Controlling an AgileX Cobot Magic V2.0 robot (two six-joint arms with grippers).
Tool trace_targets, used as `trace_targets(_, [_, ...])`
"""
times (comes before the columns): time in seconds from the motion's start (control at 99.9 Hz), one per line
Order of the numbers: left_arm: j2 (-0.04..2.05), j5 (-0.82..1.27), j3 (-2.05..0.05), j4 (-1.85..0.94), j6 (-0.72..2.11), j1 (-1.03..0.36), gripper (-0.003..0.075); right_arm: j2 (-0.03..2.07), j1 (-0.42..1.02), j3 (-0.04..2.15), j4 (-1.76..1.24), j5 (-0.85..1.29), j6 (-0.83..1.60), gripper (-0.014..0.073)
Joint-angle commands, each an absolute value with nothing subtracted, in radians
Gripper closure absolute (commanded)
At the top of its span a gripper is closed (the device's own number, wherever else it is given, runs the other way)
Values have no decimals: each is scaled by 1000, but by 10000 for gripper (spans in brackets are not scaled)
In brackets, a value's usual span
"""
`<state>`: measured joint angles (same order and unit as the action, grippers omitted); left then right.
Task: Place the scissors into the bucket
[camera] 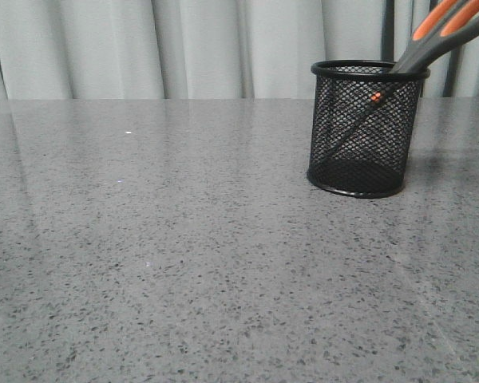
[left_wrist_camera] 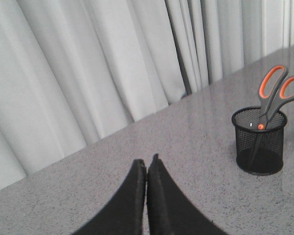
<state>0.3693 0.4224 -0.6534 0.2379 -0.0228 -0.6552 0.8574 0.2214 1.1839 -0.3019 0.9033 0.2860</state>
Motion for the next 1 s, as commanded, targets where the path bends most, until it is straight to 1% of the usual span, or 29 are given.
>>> trace_targets(0.0, [287,269,-559,259,-59,-654,741,658,221,975,-317,635,326,648])
trace_targets(0.05, [246,269,-501,259,-59,-654,741,557,221,829,-317,549,326,648])
trace_targets(0.17, [179,260,-393,255,-59,-654,741,336,221,583,-333,401,326,648])
trace_targets(0.34, [157,197,-340,242,-59,-654,741,137,221,398,-341,235,326,648])
trace_targets(0.39, [157,195,-340,242,-59,-654,741,108,221,374,-341,195,326,648])
trace_targets(0.55, [157,185,-340,242,-59,-654,741,83,221,365,-341,169,326,648])
trace_targets(0.991, [157,185,-340,242,-59,-654,741,83,221,365,-341,171,326,648])
